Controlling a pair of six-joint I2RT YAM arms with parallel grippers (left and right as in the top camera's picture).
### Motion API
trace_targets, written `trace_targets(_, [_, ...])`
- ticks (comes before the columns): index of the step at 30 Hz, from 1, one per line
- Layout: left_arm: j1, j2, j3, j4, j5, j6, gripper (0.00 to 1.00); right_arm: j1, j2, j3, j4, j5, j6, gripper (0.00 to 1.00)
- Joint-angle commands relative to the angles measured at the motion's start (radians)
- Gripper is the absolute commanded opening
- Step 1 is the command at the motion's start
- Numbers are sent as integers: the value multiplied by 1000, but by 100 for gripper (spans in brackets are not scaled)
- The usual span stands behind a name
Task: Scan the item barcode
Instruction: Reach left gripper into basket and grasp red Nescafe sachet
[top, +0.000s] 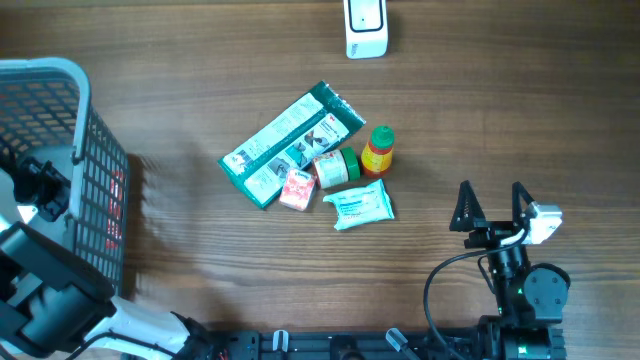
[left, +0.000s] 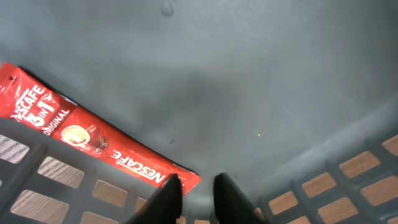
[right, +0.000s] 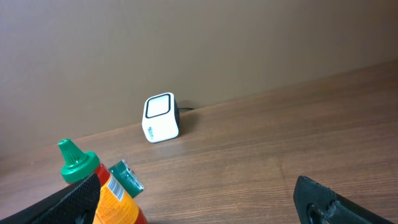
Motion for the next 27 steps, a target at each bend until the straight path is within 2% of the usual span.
trace_targets(1, [-14,10,-1,1,-24,104,4,2,-7,-1,5,0,-11,100])
trace_targets(3, [-17,10,-1,0,-20,174,4,2,-7,-1,5,0,-11,100])
trace_targets(6, [-16,10,-3,-16,75,317,4,2,-7,-1,5,0,-11,100])
trace_targets(12, [-16,10,-3,-70,204,335,8,2,-7,-1,5,0,-12,99])
trace_targets(15, [-17,48,-3,-83,212,289,8,2,-7,-1,5,0,-11,100])
trace_targets(18, [-19,136,-3,-85,213,334,7,2,-7,-1,5,0,-11,100])
trace_targets(21, [-19,230,-3,-62,284,422,4,2,-7,-1,5,0,-12,100])
trace_targets(23, [-19,249,-3,-56,268,454,4,2,-7,-1,5,0,-11,100])
trace_targets(27, [-9,249,-2,-53,83,442,4,2,-7,-1,5,0,-12,100])
